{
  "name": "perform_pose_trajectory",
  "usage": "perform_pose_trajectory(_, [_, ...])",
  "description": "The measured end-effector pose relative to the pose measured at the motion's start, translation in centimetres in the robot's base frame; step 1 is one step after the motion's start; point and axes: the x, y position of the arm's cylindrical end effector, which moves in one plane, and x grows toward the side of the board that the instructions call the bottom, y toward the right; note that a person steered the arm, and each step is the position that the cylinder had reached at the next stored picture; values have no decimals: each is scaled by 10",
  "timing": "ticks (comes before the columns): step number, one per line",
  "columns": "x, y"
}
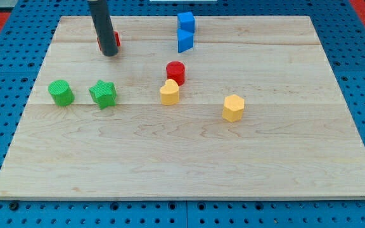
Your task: Move the blue cube diagonally top left to the red circle
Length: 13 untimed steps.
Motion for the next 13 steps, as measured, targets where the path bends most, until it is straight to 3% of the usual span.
perform_pose_trajectory(2, [-19, -15])
perform_pose_trajectory(3, [5, 43])
perform_pose_trajectory(5, [-49, 42])
perform_pose_trajectory(7, [-43, 48])
perform_pose_trajectory(10, [-92, 94])
perform_pose_trajectory(13, [-94, 101])
